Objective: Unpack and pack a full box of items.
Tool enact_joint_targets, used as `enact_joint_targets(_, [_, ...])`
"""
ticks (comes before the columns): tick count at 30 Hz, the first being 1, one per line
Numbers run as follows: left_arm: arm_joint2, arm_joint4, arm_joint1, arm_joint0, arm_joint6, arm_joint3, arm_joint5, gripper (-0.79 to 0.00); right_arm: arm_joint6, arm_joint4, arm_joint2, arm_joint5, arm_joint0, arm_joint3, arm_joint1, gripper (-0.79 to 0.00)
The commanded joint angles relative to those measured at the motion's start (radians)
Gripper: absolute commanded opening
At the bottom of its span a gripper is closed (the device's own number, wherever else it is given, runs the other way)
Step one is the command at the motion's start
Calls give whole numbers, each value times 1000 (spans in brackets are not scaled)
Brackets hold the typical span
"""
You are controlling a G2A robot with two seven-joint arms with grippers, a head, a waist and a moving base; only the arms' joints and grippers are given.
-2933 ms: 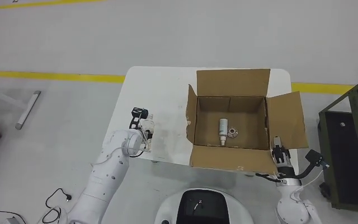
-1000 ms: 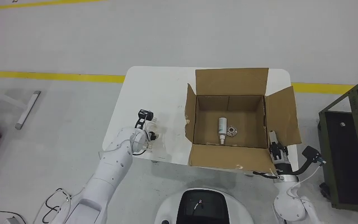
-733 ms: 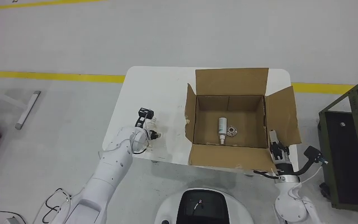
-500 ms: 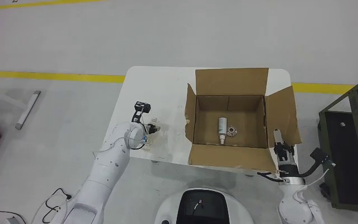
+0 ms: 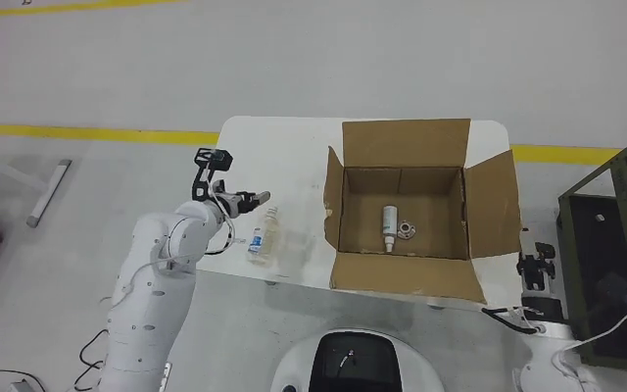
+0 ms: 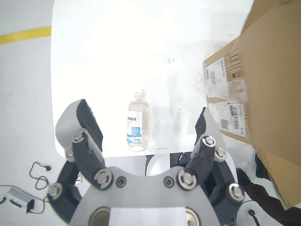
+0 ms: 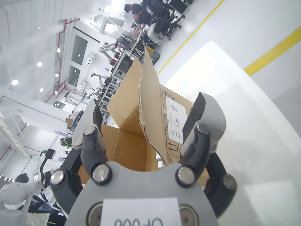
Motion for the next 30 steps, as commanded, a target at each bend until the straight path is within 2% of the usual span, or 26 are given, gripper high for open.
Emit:
enact_joint_targets(1, [-13,-31,1,6,-9,-58,19,0,-15,30,35,0,-5,-6,-1,-126])
enact_joint_targets(2, [-19,-35,2,9,-12,-85,35,0,-22,40,51,0,-5,-3,-1,-182])
enact_joint_targets(3, [-23,-49,2,11,-16,-112,49,0,-26,47,66,0,-3,4,-1,-394])
enact_joint_targets(4, [-27,-71,2,13,-22,-139,58,0,-29,48,80,4,1,17,-1,-462])
enact_joint_targets(6, [-37,-100,3,16,-30,-183,56,0,-34,48,103,13,15,46,-1,-539])
enact_joint_targets(10, [-46,-141,7,28,-37,-224,46,0,-44,-7,119,55,57,131,0,-773])
enact_joint_targets(19, [-47,-148,9,31,-34,-226,41,0,-67,-224,-42,75,234,395,-6,-785])
enact_joint_targets(25, [-47,-148,9,31,-34,-226,41,0,-74,-298,-152,69,331,527,-17,-785])
enact_joint_targets(30, [-47,-148,9,31,-34,-226,41,0,-79,-333,-211,54,373,588,-24,-785])
